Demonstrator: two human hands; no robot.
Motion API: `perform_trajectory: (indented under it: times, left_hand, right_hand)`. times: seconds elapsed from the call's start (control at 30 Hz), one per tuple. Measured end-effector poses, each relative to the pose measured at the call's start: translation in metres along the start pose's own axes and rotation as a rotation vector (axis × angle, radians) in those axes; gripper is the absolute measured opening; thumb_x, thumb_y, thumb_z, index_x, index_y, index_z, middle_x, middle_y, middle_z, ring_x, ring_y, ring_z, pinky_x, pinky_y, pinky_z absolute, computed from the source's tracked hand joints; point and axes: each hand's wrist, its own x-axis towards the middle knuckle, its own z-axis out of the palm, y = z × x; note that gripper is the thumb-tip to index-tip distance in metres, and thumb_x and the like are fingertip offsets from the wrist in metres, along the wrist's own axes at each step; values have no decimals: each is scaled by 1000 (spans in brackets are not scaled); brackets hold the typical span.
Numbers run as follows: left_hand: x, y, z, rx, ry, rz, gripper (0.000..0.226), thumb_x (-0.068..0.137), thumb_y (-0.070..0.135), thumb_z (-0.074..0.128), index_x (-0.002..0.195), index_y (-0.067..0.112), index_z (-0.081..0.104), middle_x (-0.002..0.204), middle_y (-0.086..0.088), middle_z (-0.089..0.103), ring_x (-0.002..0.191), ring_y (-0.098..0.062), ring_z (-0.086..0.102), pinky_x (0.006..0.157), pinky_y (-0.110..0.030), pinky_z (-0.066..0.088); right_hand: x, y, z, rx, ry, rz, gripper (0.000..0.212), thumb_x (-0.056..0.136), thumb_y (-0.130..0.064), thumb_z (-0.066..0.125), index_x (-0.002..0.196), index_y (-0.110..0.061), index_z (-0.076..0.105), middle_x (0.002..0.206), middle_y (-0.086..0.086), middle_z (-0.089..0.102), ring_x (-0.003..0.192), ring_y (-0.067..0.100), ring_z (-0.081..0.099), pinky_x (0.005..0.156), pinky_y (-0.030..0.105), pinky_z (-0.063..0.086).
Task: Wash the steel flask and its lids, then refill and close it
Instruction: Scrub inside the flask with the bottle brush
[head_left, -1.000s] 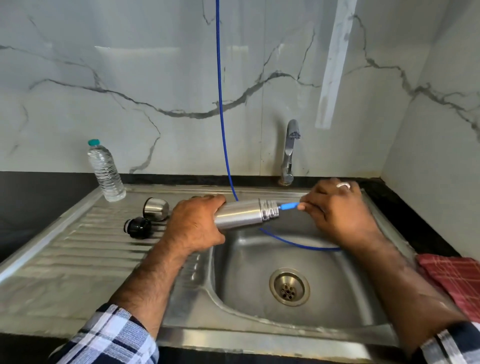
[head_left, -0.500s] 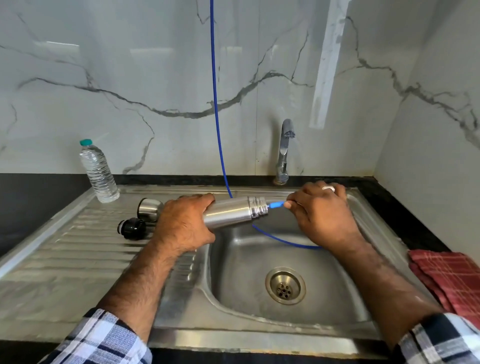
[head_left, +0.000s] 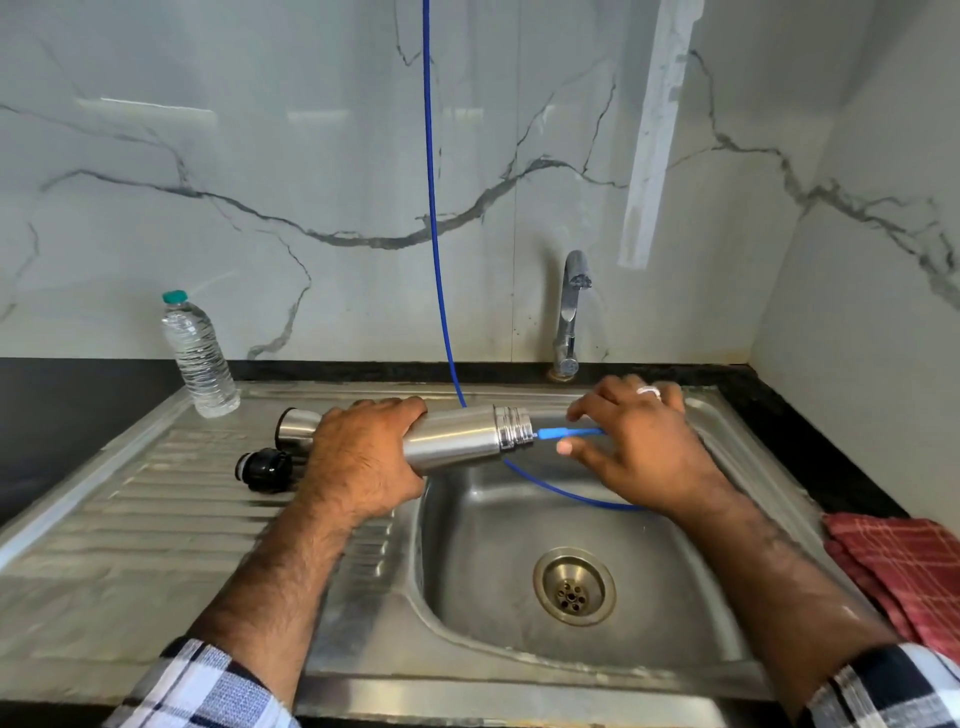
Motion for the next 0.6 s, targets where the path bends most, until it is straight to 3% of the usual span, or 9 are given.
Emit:
perform_trajectory:
  times: [0.07,0.13,0.3,0.4,0.47,0.5,0.6]
  left_hand:
    - [-1,1,0,-70,-8,-42,77,58,48,90,127,38,59,93,19,59,84,-12,54,87,-35,53]
    - [-3,1,0,-126,-10,-64,77,56,49,92,125,39,60,87,21,57,80,-10,55,87,-38,56]
    - [-5,2,-1,-129,4,-61,76,53,49,92,122,38,60,89,20,61,81,-14,60,84,-39,59]
    - [-7,1,1,-123,-35,-49,76,54,48,91,123,41,58,94,21,62,84,-13,60,91,-43,56]
    - [-7,0,3,-64,-38,-14,74,54,48,89,121,39,58,100,19,66,89,-15,61,91,-40,53]
    - [-7,0,3,-31,-38,6,73,55,48,88,121,39,58,100,19,65,91,-14,61,91,-38,51]
    - [-7,6,4,54,-44,80,69,61,48,87,123,39,57,100,20,60,89,-10,49,90,-36,43]
  right_hand:
    - [3,4,1,7,211,-54,23,98,-46,63,105,-31,78,105,-5,64,99,23,60,96,46,36]
    - [6,4,1,26,352,-64,19,100,-34,64,101,-24,81,100,-1,66,93,29,60,91,46,40]
    - [5,-2,0,-15,407,-50,13,96,-22,62,87,-18,70,83,-1,67,79,30,61,80,43,38]
    - [2,-5,-5,-37,390,-56,18,95,-28,60,80,-19,64,64,0,63,59,32,61,63,36,43]
    - [4,-6,-10,-80,276,15,28,100,-38,53,80,-19,60,57,3,60,53,35,61,53,32,38]
    - [8,-4,-12,-62,143,72,32,103,-41,50,80,-20,58,61,4,62,59,36,63,54,32,37]
    - [18,8,-15,100,-450,232,33,105,-41,50,84,-20,65,89,4,67,85,28,65,73,38,50]
